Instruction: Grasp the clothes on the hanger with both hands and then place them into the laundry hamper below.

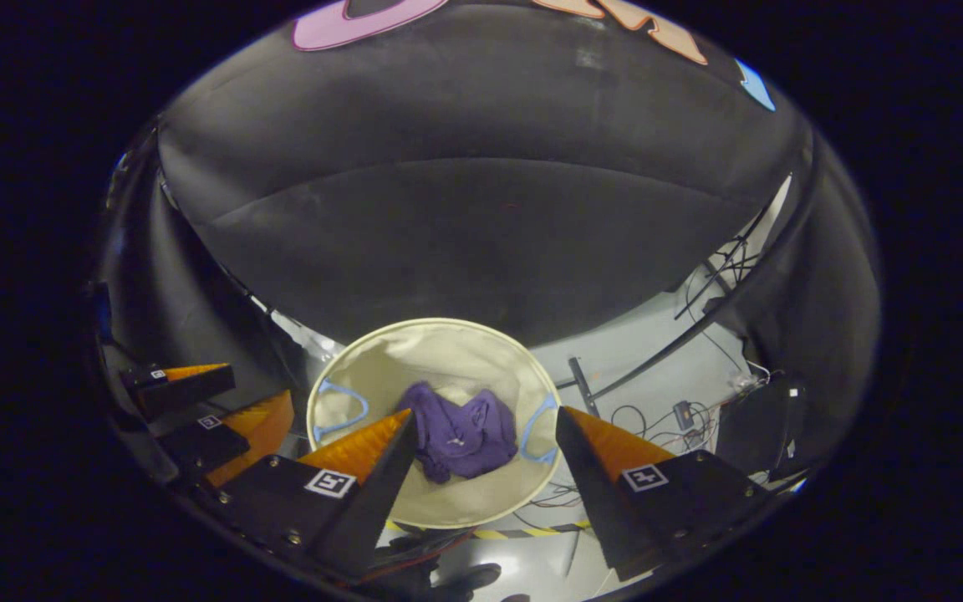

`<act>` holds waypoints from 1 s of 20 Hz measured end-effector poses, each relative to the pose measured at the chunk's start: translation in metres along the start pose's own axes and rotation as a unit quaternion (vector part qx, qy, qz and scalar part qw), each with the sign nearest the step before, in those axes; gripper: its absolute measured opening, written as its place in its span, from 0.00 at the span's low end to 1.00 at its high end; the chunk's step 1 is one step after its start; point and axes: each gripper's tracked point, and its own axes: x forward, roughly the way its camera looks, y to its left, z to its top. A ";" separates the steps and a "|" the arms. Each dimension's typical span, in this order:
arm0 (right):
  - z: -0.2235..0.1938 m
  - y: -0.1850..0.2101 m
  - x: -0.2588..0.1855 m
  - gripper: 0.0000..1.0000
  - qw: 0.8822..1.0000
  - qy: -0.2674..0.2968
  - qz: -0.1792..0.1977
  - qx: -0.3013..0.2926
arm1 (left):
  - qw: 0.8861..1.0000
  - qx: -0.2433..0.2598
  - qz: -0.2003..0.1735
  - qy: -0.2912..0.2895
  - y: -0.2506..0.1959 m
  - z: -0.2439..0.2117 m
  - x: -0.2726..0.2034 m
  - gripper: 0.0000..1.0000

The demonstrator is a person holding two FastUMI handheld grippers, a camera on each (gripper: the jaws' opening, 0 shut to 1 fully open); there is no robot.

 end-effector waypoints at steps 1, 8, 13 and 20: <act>-0.001 0.003 -0.004 0.99 1.000 0.001 0.004 -0.001 | 1.000 -0.004 0.000 0.002 0.001 -0.001 -0.004 0.98; 0.014 0.009 -0.056 1.00 0.999 -0.026 0.018 -0.004 | 1.000 -0.024 -0.005 -0.018 0.004 0.012 -0.050 0.98; 0.034 0.014 -0.116 1.00 0.998 -0.062 0.027 -0.009 | 0.998 -0.027 0.004 -0.056 0.012 0.035 -0.113 0.98; 0.081 0.020 -0.201 0.99 0.989 -0.138 0.043 -0.010 | 0.991 -0.039 0.011 -0.127 0.017 0.080 -0.181 0.97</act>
